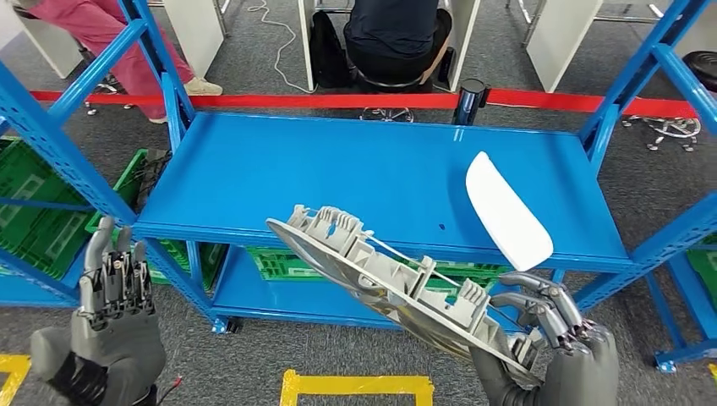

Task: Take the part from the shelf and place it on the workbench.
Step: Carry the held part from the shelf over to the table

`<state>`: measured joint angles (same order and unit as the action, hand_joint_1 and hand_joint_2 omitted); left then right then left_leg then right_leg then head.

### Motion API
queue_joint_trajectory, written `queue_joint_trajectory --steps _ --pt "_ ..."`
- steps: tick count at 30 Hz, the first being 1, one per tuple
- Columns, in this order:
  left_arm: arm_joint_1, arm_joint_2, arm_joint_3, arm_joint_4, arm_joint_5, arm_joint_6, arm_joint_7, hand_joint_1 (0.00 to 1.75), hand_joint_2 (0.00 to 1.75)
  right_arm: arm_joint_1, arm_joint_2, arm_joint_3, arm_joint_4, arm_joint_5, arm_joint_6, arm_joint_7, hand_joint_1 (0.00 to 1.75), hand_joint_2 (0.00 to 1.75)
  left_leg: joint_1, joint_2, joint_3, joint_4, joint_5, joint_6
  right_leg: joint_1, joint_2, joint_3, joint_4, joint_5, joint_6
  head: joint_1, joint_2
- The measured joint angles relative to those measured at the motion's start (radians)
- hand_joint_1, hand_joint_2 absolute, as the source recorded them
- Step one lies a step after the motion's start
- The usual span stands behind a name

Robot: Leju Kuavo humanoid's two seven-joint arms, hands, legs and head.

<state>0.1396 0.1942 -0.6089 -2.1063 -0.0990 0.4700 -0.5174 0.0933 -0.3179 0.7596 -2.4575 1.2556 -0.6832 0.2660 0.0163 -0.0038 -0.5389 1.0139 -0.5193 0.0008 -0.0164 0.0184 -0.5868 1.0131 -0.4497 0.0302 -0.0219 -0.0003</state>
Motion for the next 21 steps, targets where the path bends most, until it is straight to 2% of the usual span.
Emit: queue_joint_trajectory --steps 2,4,5,7,8,9,10,11,13,14,15,17,19,21 --pt "0.000 0.000 -0.001 -0.001 0.000 0.000 0.000 0.00 0.00 0.001 -0.001 0.000 0.000 0.001 0.000 0.002 1.75 1.75 -0.003 0.001 -0.002 -0.001 0.005 0.014 -0.001 0.002 -0.004 -0.002 0.007 0.014 0.002 0.000" --pt "0.000 0.001 -0.001 -0.002 0.000 0.000 0.000 0.00 0.00 0.001 -0.003 0.000 0.000 0.002 0.000 0.004 1.75 1.75 -0.001 0.004 -0.002 -0.004 0.016 0.030 -0.003 -0.001 -0.020 0.017 -0.010 0.024 0.007 0.000" --pt "0.000 0.001 -0.002 -0.002 0.000 0.000 0.000 0.00 0.00 0.001 -0.004 0.000 0.000 0.003 0.000 0.004 1.75 1.75 0.000 0.006 -0.003 -0.005 0.021 0.037 -0.004 -0.004 -0.036 0.052 -0.036 0.027 0.013 0.000" --pt "0.000 0.001 -0.003 -0.002 0.000 0.000 0.000 0.00 0.00 0.001 -0.005 0.000 0.000 0.003 0.000 0.005 1.75 1.75 -0.003 0.008 -0.013 -0.005 0.029 0.045 -0.004 -0.008 -0.080 0.173 -0.110 0.030 0.028 0.000" --pt "0.001 0.001 -0.003 -0.002 0.000 0.000 0.000 0.00 0.00 0.001 -0.005 0.000 0.000 0.003 0.000 0.005 1.75 1.75 -0.006 0.009 -0.018 -0.004 0.032 0.047 -0.003 -0.009 -0.100 0.236 -0.139 0.031 0.034 0.000" --pt "0.001 0.001 -0.003 -0.001 0.000 0.000 0.000 0.00 0.00 0.001 -0.006 0.000 0.000 0.003 0.000 0.006 1.75 1.75 -0.009 0.010 -0.024 -0.002 0.035 0.048 -0.002 -0.009 -0.110 0.274 -0.151 0.029 0.037 0.000" --pt "0.001 0.001 -0.003 -0.001 0.000 0.000 0.000 0.00 0.00 0.001 -0.007 0.000 0.000 0.003 0.000 0.006 1.75 1.75 -0.013 0.011 -0.029 0.000 0.037 0.049 0.000 -0.009 -0.101 0.274 -0.144 0.025 0.041 0.000" --pt "0.001 0.001 -0.003 -0.001 0.000 0.000 0.000 0.00 0.00 0.001 -0.008 0.000 0.000 0.003 0.000 0.007 1.75 1.75 -0.017 0.012 -0.032 0.002 0.038 0.050 0.004 -0.009 -0.073 0.235 -0.122 0.018 0.044 0.000" --pt "0.001 0.001 -0.003 -0.002 0.000 0.000 0.000 0.00 0.00 0.001 -0.009 0.000 0.000 0.003 0.000 0.008 1.75 1.75 -0.023 0.012 -0.035 0.005 0.040 0.049 0.014 -0.013 0.007 0.094 -0.075 -0.005 0.049 0.000" --pt "0.001 0.001 -0.004 -0.002 0.000 0.000 0.000 0.00 0.00 0.000 -0.009 0.000 0.000 0.003 0.000 0.008 1.75 1.75 -0.024 0.014 -0.038 0.006 0.042 0.046 0.019 -0.016 0.037 0.040 -0.063 -0.016 0.048 0.000" --pt "0.000 0.001 -0.004 -0.002 0.000 0.000 0.000 0.00 0.00 -0.001 -0.009 0.000 0.000 0.003 0.000 0.007 1.75 1.75 -0.023 0.015 -0.042 0.006 0.046 0.041 0.023 -0.019 0.053 0.009 -0.060 -0.025 0.048 0.000" --pt "0.000 0.001 -0.004 -0.002 0.000 0.000 0.000 0.00 0.00 -0.001 -0.010 0.000 -0.001 0.004 0.000 0.007 1.75 1.75 -0.020 0.018 -0.049 0.005 0.056 0.029 0.028 -0.019 0.057 -0.006 -0.052 -0.032 0.050 0.000" --pt "0.000 0.002 -0.004 -0.004 0.000 0.000 0.000 0.00 0.00 0.000 -0.011 0.000 0.000 0.004 0.000 0.008 1.75 1.75 -0.020 0.016 -0.060 0.013 0.049 0.018 0.022 -0.018 0.060 -0.025 -0.035 -0.035 0.051 0.000" --pt "0.000 0.004 -0.005 -0.006 0.000 0.000 0.000 0.00 0.00 -0.001 -0.012 0.000 0.000 0.004 0.000 0.008 1.75 1.75 -0.016 0.010 -0.094 0.084 -0.003 0.006 0.014 -0.020 0.058 -0.041 -0.019 -0.036 0.041 0.000"
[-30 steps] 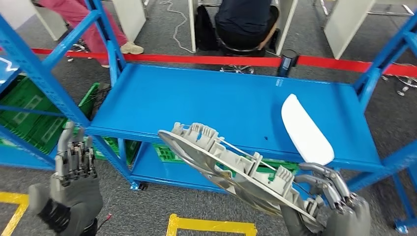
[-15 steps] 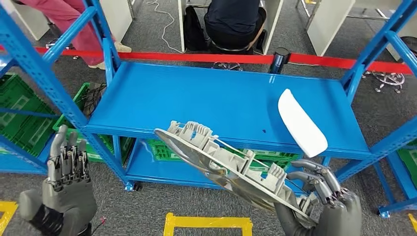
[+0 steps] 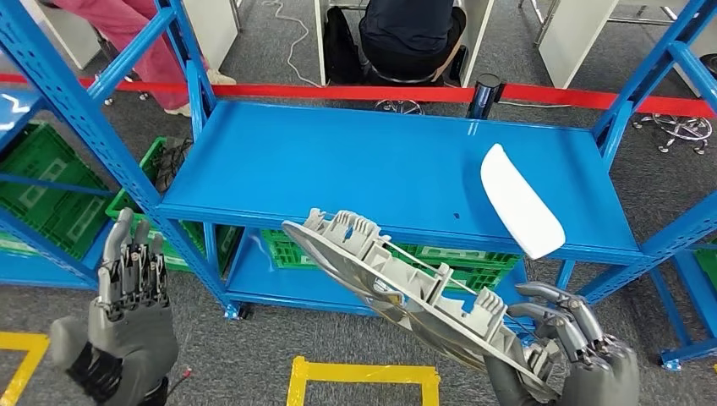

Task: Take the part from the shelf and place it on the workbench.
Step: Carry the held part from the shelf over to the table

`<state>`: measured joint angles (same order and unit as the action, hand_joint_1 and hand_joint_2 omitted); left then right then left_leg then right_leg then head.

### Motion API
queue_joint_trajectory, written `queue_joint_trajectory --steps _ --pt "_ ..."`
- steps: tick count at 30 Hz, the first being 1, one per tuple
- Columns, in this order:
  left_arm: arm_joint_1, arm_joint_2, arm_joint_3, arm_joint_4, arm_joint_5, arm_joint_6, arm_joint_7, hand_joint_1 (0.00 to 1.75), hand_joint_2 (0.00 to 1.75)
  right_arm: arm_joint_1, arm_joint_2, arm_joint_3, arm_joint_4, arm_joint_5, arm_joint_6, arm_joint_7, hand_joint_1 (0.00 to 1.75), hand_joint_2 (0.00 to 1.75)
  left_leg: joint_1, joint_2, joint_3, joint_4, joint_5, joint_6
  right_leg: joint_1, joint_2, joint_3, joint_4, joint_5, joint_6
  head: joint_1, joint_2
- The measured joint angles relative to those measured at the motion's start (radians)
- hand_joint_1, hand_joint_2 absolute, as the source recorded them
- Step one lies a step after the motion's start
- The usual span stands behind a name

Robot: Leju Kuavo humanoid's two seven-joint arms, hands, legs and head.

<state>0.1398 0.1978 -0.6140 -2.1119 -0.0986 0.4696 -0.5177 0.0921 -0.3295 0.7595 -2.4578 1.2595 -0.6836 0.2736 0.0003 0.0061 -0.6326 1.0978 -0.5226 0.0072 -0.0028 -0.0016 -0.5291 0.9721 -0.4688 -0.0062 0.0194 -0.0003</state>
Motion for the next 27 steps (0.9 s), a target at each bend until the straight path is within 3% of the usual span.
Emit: queue_joint_trajectory --steps 2,3,4,5,7,8,9,12,14,17,19,20,22,24,27 --pt "0.001 0.002 -0.001 0.000 0.001 0.000 0.000 0.00 0.00 -0.001 0.000 0.000 0.000 0.000 0.000 0.002 1.75 1.75 0.009 -0.003 -0.046 0.120 -0.065 -0.014 -0.002 0.000 -0.012 0.000 0.008 -0.001 -0.013 0.000" --pt "0.001 0.003 -0.001 0.000 0.002 0.000 0.001 0.00 0.00 0.000 0.000 0.000 0.001 0.000 0.000 0.004 1.75 1.75 0.014 -0.003 -0.058 0.160 -0.080 -0.020 -0.003 0.000 -0.019 0.003 0.011 0.002 -0.018 0.000" --pt "0.001 0.004 -0.002 0.000 0.002 0.000 0.001 0.00 0.00 0.000 0.000 0.000 0.002 0.000 0.000 0.006 1.75 1.75 0.018 -0.003 -0.052 0.164 -0.077 -0.025 -0.005 0.001 -0.027 0.006 0.014 0.005 -0.020 0.000" --pt "0.001 0.005 -0.002 0.000 0.002 0.000 0.001 0.00 0.00 0.000 0.000 0.000 0.002 0.000 0.000 0.007 1.75 1.75 0.022 -0.003 -0.027 0.131 -0.059 -0.028 -0.008 0.002 -0.034 0.010 0.017 0.009 -0.022 0.000" --pt "0.000 0.005 -0.003 0.000 0.002 0.000 0.001 0.00 0.00 0.001 0.000 0.000 0.003 -0.001 0.000 0.007 1.75 1.75 0.027 -0.005 0.056 0.001 -0.017 -0.033 -0.014 0.005 -0.047 0.023 0.021 0.019 -0.027 0.000" --pt "0.000 0.005 -0.003 0.000 0.002 -0.001 0.001 0.00 0.00 0.000 -0.001 0.000 0.003 -0.003 0.000 0.008 1.75 1.75 0.027 -0.008 0.085 -0.051 -0.006 -0.028 -0.014 0.006 -0.053 0.029 0.022 0.026 -0.030 0.000" --pt "-0.001 0.005 -0.003 -0.001 0.002 -0.002 0.001 0.00 0.00 0.000 -0.001 0.000 0.003 -0.004 0.000 0.009 1.75 1.75 0.026 -0.011 0.100 -0.081 -0.004 -0.022 -0.014 0.008 -0.057 0.034 0.023 0.034 -0.032 0.000" --pt "-0.001 0.005 -0.003 -0.002 0.000 -0.005 0.003 0.00 0.00 0.000 -0.003 0.000 0.003 -0.009 0.000 0.012 1.75 1.75 0.021 -0.012 0.098 -0.089 0.004 0.006 -0.016 0.009 -0.063 0.034 0.031 0.055 -0.029 0.000" --pt "-0.002 0.004 -0.004 -0.002 0.000 -0.006 0.005 0.00 0.00 0.000 -0.005 0.000 0.003 -0.011 0.000 0.013 1.75 1.75 0.022 -0.009 0.097 -0.092 0.017 0.023 -0.019 0.008 -0.084 0.068 0.002 0.065 -0.022 0.000" --pt "-0.003 0.004 -0.004 -0.003 0.000 -0.008 0.006 0.00 0.00 -0.001 -0.008 0.000 0.003 -0.012 0.000 0.015 1.75 1.75 0.019 -0.006 0.082 -0.092 0.034 0.036 -0.020 0.006 -0.152 0.250 -0.108 0.070 -0.002 0.000" --pt "-0.003 0.004 -0.004 -0.003 0.000 -0.008 0.009 0.00 0.00 -0.001 -0.011 0.000 0.003 -0.014 0.000 0.017 1.75 1.75 0.015 -0.005 0.068 -0.090 0.042 0.037 -0.019 0.006 -0.168 0.325 -0.133 0.069 0.005 0.000" --pt "-0.004 0.004 -0.004 -0.004 -0.001 -0.008 0.011 0.00 0.00 -0.001 -0.012 0.000 0.003 -0.015 0.000 0.019 1.75 1.75 0.014 -0.005 0.064 -0.089 0.044 0.036 -0.018 0.006 -0.149 0.304 -0.119 0.065 0.007 0.000" --pt "-0.006 0.004 -0.005 -0.004 -0.003 -0.008 0.018 0.00 0.00 -0.004 -0.014 -0.002 0.003 -0.023 0.000 0.023 1.75 1.75 0.012 -0.005 0.059 -0.087 0.049 0.033 -0.013 0.006 -0.069 0.170 -0.067 0.052 0.012 0.000" --pt "-0.012 0.004 -0.005 -0.006 -0.005 -0.010 0.027 0.00 0.00 -0.010 -0.016 -0.006 0.002 -0.036 0.000 0.028 1.75 1.75 0.010 -0.005 0.052 -0.084 0.055 0.024 -0.006 0.005 -0.007 0.055 -0.040 0.038 0.014 0.000" --pt "-0.020 0.004 -0.006 -0.008 -0.010 -0.013 0.043 0.00 0.00 -0.015 -0.020 -0.014 -0.002 -0.055 0.000 0.030 1.75 1.75 0.011 -0.003 0.039 -0.083 0.068 0.004 -0.001 0.006 0.003 0.028 -0.029 0.026 0.014 0.000"
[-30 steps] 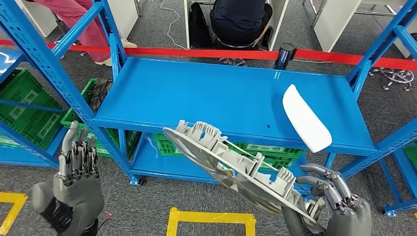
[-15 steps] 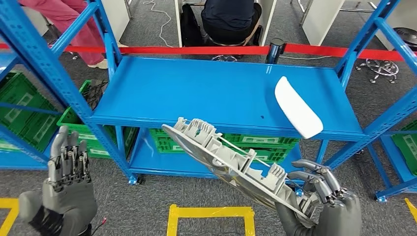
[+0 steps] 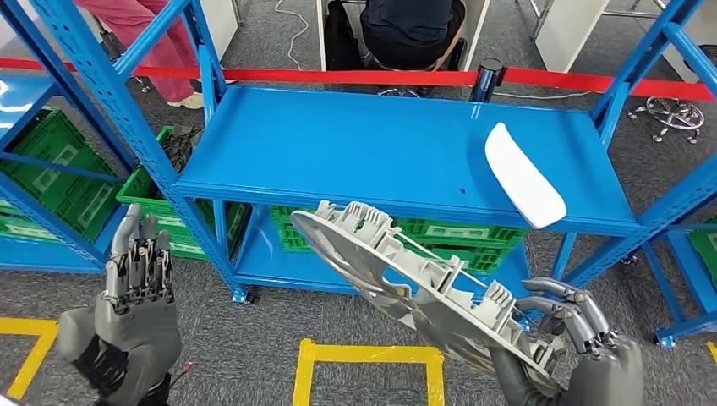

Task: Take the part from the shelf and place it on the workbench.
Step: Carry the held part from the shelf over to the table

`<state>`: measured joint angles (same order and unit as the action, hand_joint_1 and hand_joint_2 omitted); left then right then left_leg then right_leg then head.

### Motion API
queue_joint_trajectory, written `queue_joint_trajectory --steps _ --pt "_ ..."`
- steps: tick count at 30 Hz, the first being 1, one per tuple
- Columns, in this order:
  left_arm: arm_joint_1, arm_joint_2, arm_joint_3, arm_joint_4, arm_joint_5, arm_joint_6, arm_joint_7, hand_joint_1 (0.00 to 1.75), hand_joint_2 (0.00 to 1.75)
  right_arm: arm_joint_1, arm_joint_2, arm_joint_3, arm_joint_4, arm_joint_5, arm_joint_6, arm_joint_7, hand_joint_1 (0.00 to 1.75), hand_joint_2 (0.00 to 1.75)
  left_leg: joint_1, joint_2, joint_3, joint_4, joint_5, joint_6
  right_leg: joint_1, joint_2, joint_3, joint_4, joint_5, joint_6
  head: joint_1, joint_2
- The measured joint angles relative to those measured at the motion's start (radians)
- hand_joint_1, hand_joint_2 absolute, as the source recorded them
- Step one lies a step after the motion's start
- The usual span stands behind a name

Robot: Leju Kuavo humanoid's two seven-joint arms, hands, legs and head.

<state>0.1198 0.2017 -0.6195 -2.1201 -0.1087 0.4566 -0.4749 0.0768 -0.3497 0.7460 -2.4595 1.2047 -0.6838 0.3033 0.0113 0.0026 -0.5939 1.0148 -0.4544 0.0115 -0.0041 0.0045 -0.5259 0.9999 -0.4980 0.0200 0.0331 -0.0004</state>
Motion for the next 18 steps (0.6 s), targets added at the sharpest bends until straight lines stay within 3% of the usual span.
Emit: queue_joint_trajectory --steps 1,3,5,7,8,9,11,12,13,16,18 --pt "-0.002 0.000 0.000 -0.001 -0.002 0.000 0.003 0.00 0.00 0.000 -0.001 -0.003 0.000 -0.004 0.000 0.000 1.75 1.75 0.001 0.000 -0.007 0.003 -0.003 -0.005 -0.002 -0.001 -0.002 -0.005 0.007 -0.004 -0.001 0.000" --pt "-0.005 0.000 -0.001 -0.004 -0.006 0.001 0.007 0.00 0.00 -0.001 -0.002 -0.008 -0.001 -0.010 0.001 -0.001 1.75 1.75 0.002 -0.001 -0.034 0.059 -0.048 -0.014 -0.007 -0.003 -0.008 -0.016 0.022 -0.014 -0.011 0.000" --pt "-0.008 0.000 -0.002 -0.005 -0.008 0.002 0.011 0.00 0.00 -0.001 -0.003 -0.011 -0.001 -0.012 0.002 -0.002 1.75 1.75 0.004 -0.001 -0.082 0.184 -0.122 -0.021 -0.007 -0.005 -0.022 -0.017 0.032 -0.020 -0.025 0.000" --pt "-0.008 0.000 -0.003 -0.005 -0.008 0.003 0.013 0.00 0.00 0.000 -0.003 -0.012 -0.001 -0.013 0.001 -0.002 1.75 1.75 0.005 -0.001 -0.107 0.268 -0.157 -0.025 -0.006 -0.005 -0.038 -0.015 0.042 -0.020 -0.036 0.000" --pt "-0.009 0.000 -0.003 -0.005 -0.009 0.003 0.013 0.00 0.00 0.001 -0.003 -0.012 -0.001 -0.013 0.001 -0.002 1.75 1.75 0.005 -0.001 -0.092 0.258 -0.149 -0.025 -0.006 -0.005 -0.046 -0.013 0.047 -0.019 -0.040 0.000" --pt "-0.009 0.000 -0.004 -0.005 -0.009 0.004 0.013 0.00 0.00 0.002 -0.004 -0.012 -0.001 -0.014 0.001 -0.002 1.75 1.75 0.005 -0.001 -0.056 0.208 -0.126 -0.024 -0.006 -0.004 -0.053 -0.010 0.052 -0.016 -0.044 0.000" --pt "-0.012 0.000 -0.005 -0.005 -0.010 0.004 0.013 0.00 0.00 0.004 -0.004 -0.012 -0.001 -0.014 0.000 -0.002 1.75 1.75 0.004 -0.002 0.037 0.062 -0.088 -0.016 -0.005 -0.001 -0.064 -0.001 0.058 -0.009 -0.053 0.000" --pt "-0.013 0.000 -0.006 -0.005 -0.010 0.004 0.013 0.00 0.00 0.005 -0.004 -0.013 -0.001 -0.014 0.000 -0.002 1.75 1.75 0.003 -0.002 0.067 0.011 -0.079 -0.010 -0.004 0.000 -0.069 0.003 0.060 -0.004 -0.056 0.000" --pt "-0.013 0.000 -0.006 -0.005 -0.010 0.004 0.013 0.00 0.00 0.006 -0.004 -0.013 -0.001 -0.014 0.000 -0.002 1.75 1.75 0.000 -0.003 0.080 -0.015 -0.079 -0.004 -0.003 0.000 -0.072 0.006 0.063 0.001 -0.057 0.000" --pt "-0.014 0.001 -0.009 -0.007 -0.011 0.005 0.013 0.00 0.00 0.009 -0.005 -0.013 -0.001 -0.014 0.000 -0.002 1.75 1.75 -0.003 -0.003 0.077 -0.022 -0.067 0.016 -0.007 0.000 -0.080 0.008 0.070 0.020 -0.056 0.000" --pt "-0.014 0.000 -0.011 -0.007 -0.011 0.005 0.012 0.00 0.00 0.012 -0.006 -0.013 -0.001 -0.013 0.000 -0.003 1.75 1.75 0.002 -0.002 0.075 -0.029 -0.051 0.029 -0.009 0.000 -0.104 0.054 0.030 0.031 -0.050 0.000"
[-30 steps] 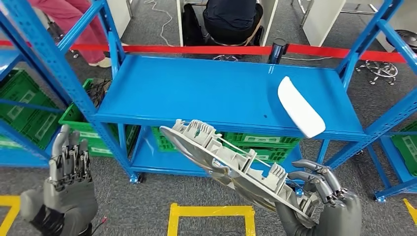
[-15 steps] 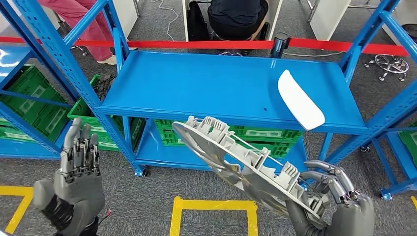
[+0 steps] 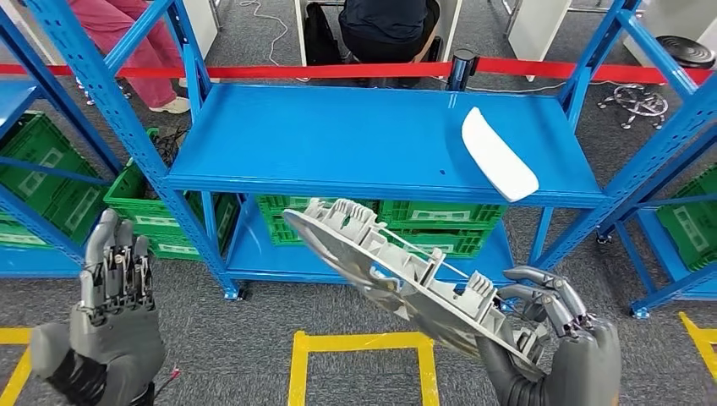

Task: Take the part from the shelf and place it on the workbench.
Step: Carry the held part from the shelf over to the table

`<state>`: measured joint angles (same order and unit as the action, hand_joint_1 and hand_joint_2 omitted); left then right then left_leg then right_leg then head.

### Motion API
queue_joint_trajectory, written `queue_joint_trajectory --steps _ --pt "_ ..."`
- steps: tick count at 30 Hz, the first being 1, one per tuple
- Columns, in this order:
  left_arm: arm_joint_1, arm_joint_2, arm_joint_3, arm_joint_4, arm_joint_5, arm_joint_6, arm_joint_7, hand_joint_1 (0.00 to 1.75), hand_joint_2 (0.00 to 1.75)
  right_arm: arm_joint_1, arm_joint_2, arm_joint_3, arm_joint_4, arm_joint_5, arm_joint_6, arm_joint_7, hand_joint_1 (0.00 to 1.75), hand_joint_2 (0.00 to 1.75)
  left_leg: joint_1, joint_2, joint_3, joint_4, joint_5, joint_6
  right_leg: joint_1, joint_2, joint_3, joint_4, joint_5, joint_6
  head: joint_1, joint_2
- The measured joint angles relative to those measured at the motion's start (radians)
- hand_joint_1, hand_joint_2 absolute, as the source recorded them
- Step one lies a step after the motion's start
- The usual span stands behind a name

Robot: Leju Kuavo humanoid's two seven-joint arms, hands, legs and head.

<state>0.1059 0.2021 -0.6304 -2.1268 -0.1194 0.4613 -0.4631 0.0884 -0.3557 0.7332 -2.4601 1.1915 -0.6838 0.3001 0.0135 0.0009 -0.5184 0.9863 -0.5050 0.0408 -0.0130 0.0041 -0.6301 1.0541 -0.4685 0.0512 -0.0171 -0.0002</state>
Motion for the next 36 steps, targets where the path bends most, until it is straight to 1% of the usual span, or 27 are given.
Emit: queue_joint_trajectory --steps 2,3,4,5,6,8,9,10,12,14,15,16,18,19,20,21,22,24,25,27,29,30,31,33,34,35,36 --pt "0.001 0.000 -0.002 0.000 0.000 0.000 -0.001 0.00 0.00 0.003 -0.001 0.000 0.000 0.001 0.000 -0.001 1.75 1.75 0.002 0.000 -0.012 0.001 0.013 0.006 -0.003 -0.001 -0.043 0.120 -0.080 0.008 0.013 0.000" --pt "0.001 0.000 -0.004 0.000 0.000 0.000 -0.002 0.00 0.00 0.004 -0.001 0.000 0.000 0.001 0.000 -0.002 1.75 1.75 0.002 0.000 -0.022 0.003 0.019 0.006 -0.003 -0.001 -0.062 0.184 -0.111 0.012 0.018 0.000" --pt "0.002 0.000 -0.005 0.001 0.000 0.000 -0.003 0.00 0.00 0.006 -0.001 0.000 0.000 0.002 0.000 -0.003 1.75 1.75 0.002 0.000 -0.031 0.006 0.023 0.006 -0.004 -0.001 -0.070 0.226 -0.126 0.014 0.022 0.000" --pt "0.002 0.000 -0.006 0.002 0.000 0.000 -0.005 0.00 0.00 0.007 -0.001 0.000 0.001 0.002 0.000 -0.004 1.75 1.75 0.002 -0.001 -0.039 0.009 0.026 0.004 -0.004 -0.001 -0.061 0.231 -0.124 0.015 0.026 0.000" --pt "0.003 0.000 -0.007 0.002 0.000 0.000 -0.007 0.00 0.00 0.009 -0.001 0.000 0.002 0.003 0.000 -0.005 1.75 1.75 0.002 -0.003 -0.046 0.013 0.028 0.002 -0.005 0.000 -0.034 0.196 -0.106 0.014 0.029 0.000" --pt "0.003 0.000 -0.008 0.003 0.000 0.000 -0.013 0.00 0.00 0.010 -0.001 0.000 0.002 0.004 0.000 -0.010 1.75 1.75 0.001 -0.006 -0.055 0.019 0.033 -0.004 -0.004 0.002 0.051 0.057 -0.059 0.007 0.037 0.000" --pt "0.003 0.000 -0.009 0.004 0.000 0.000 -0.016 0.00 0.00 0.011 -0.001 0.000 0.002 0.003 0.000 -0.013 1.75 1.75 -0.001 -0.007 -0.061 0.022 0.036 -0.009 -0.002 0.004 0.085 -0.004 -0.047 0.002 0.039 0.000" --pt "0.003 -0.001 -0.009 0.004 0.000 -0.001 -0.018 0.00 0.00 0.012 -0.001 0.000 0.002 0.003 0.000 -0.016 1.75 1.75 -0.001 -0.008 -0.067 0.025 0.040 -0.016 0.000 0.005 0.104 -0.040 -0.042 -0.004 0.041 0.000" --pt "0.003 -0.001 -0.010 0.004 0.001 -0.001 -0.020 0.00 0.00 0.014 -0.001 0.000 0.003 0.002 0.000 -0.019 1.75 1.75 -0.001 -0.009 -0.078 0.027 0.051 -0.030 0.005 0.005 0.106 -0.054 -0.040 -0.016 0.039 0.000" --pt "0.003 0.000 -0.010 0.005 0.001 0.000 -0.021 0.00 0.00 0.017 -0.001 0.000 0.003 0.001 0.000 -0.019 1.75 1.75 0.001 -0.009 -0.092 0.038 0.042 -0.042 0.003 -0.001 0.100 -0.059 -0.027 -0.032 0.035 0.000" --pt "0.003 0.000 -0.011 0.005 0.001 0.000 -0.022 0.00 0.00 0.018 0.000 0.000 0.003 0.001 0.000 -0.020 1.75 1.75 0.002 -0.009 -0.105 0.065 0.020 -0.046 0.001 -0.003 0.098 -0.065 -0.020 -0.040 0.030 0.000" --pt "0.003 0.000 -0.011 0.006 0.001 0.000 -0.022 0.00 0.00 0.019 0.000 0.000 0.003 0.001 0.000 -0.020 1.75 1.75 0.003 -0.008 -0.125 0.110 -0.013 -0.049 -0.001 -0.006 0.093 -0.068 -0.013 -0.046 0.022 0.000" --pt "0.003 0.000 -0.012 0.008 0.001 0.000 -0.022 0.00 0.00 0.019 0.000 0.000 0.003 -0.001 0.000 -0.022 1.75 1.75 0.003 -0.006 -0.172 0.235 -0.082 -0.055 0.002 -0.009 0.079 -0.068 -0.003 -0.052 0.007 0.000" --pt "0.004 0.000 -0.012 0.009 0.001 0.000 -0.022 0.00 0.00 0.021 0.000 0.000 0.004 -0.003 0.000 -0.023 1.75 1.75 0.004 -0.006 -0.186 0.282 -0.100 -0.057 0.003 -0.010 0.070 -0.067 0.003 -0.053 0.002 0.000" --pt "0.004 0.000 -0.013 0.011 0.001 0.000 -0.022 0.00 0.00 0.022 0.000 0.000 0.004 -0.004 0.000 -0.024 1.75 1.75 0.003 -0.005 -0.182 0.294 -0.102 -0.057 0.005 -0.011 0.062 -0.066 0.009 -0.052 -0.002 0.000" --pt "0.004 0.000 -0.013 0.012 0.001 0.000 -0.022 0.00 0.00 0.023 0.000 0.000 0.005 -0.006 0.000 -0.025 1.75 1.75 0.003 -0.005 -0.158 0.267 -0.088 -0.054 0.006 -0.011 0.054 -0.065 0.014 -0.051 -0.007 0.000" --pt "0.004 0.000 -0.013 0.013 0.001 0.000 -0.023 0.00 0.00 0.024 0.000 0.000 0.006 -0.008 0.000 -0.025 1.75 1.75 0.002 -0.005 -0.114 0.204 -0.063 -0.048 0.008 -0.010 0.048 -0.064 0.019 -0.049 -0.011 0.000" --pt "0.002 0.000 -0.014 0.013 0.001 0.000 -0.023 0.00 0.00 0.026 0.000 0.000 0.006 -0.011 0.000 -0.025 1.75 1.75 -0.002 -0.003 -0.024 0.059 -0.032 -0.033 0.010 -0.010 0.039 -0.060 0.028 -0.044 -0.018 0.000" --pt "0.002 0.000 -0.014 0.013 0.001 0.000 -0.024 0.00 0.00 0.026 0.000 0.000 0.006 -0.012 0.000 -0.025 1.75 1.75 -0.005 -0.001 0.001 0.016 -0.027 -0.026 0.010 -0.010 0.036 -0.059 0.032 -0.039 -0.018 0.000" --pt "0.003 0.000 -0.015 0.013 0.000 -0.001 -0.025 0.00 0.00 0.027 0.000 0.000 0.006 -0.014 0.000 -0.025 1.75 1.75 -0.012 -0.001 0.007 -0.006 -0.023 -0.016 0.009 -0.011 0.033 -0.060 0.040 -0.027 -0.017 0.000" --pt "0.003 0.000 -0.015 0.013 0.000 -0.001 -0.024 0.00 0.00 0.029 0.000 -0.002 0.006 -0.018 -0.001 -0.026 1.75 1.75 -0.008 0.000 0.006 -0.014 -0.007 -0.006 0.006 -0.011 0.025 -0.055 0.038 -0.014 -0.018 0.000" --pt "0.002 0.000 -0.015 0.013 0.000 -0.002 -0.022 0.00 0.00 0.029 0.000 -0.003 0.006 -0.020 -0.001 -0.026 1.75 1.75 -0.005 0.001 0.006 -0.019 0.003 -0.001 0.005 -0.010 0.015 -0.036 0.018 -0.007 -0.014 0.000" --pt "0.002 -0.001 -0.015 0.013 0.000 -0.004 -0.021 0.00 0.00 0.029 0.000 -0.005 0.006 -0.023 -0.001 -0.026 1.75 1.75 -0.002 0.002 0.004 -0.023 0.012 0.003 0.004 -0.008 -0.001 0.004 -0.016 -0.001 -0.010 0.000" --pt "0.002 -0.001 -0.015 0.013 0.000 -0.007 -0.017 0.00 0.00 0.029 0.000 -0.007 0.006 -0.028 -0.001 -0.026 1.75 1.75 -0.001 0.002 -0.011 -0.019 0.025 0.007 -0.001 -0.008 -0.041 0.131 -0.099 0.011 0.003 0.000" --pt "0.002 -0.001 -0.015 0.013 0.000 -0.008 -0.015 0.00 0.00 0.029 0.000 -0.007 0.006 -0.030 -0.001 -0.025 1.75 1.75 -0.001 0.002 -0.021 -0.016 0.030 0.006 -0.003 -0.008 -0.056 0.189 -0.126 0.016 0.007 0.000" --pt "0.002 -0.001 -0.015 0.013 0.000 -0.010 -0.012 0.00 0.00 0.029 -0.001 -0.008 0.006 -0.033 -0.001 -0.025 1.75 1.75 -0.001 0.001 -0.031 -0.011 0.034 0.005 -0.005 -0.008 -0.057 0.218 -0.135 0.019 0.010 0.000" --pt "0.001 -0.001 -0.015 0.013 0.000 -0.011 -0.009 0.00 0.00 0.029 -0.001 -0.009 0.006 -0.035 -0.001 -0.023 1.75 1.75 0.000 0.001 -0.041 -0.006 0.037 0.003 -0.007 -0.008 -0.042 0.210 -0.126 0.022 0.014 0.000"
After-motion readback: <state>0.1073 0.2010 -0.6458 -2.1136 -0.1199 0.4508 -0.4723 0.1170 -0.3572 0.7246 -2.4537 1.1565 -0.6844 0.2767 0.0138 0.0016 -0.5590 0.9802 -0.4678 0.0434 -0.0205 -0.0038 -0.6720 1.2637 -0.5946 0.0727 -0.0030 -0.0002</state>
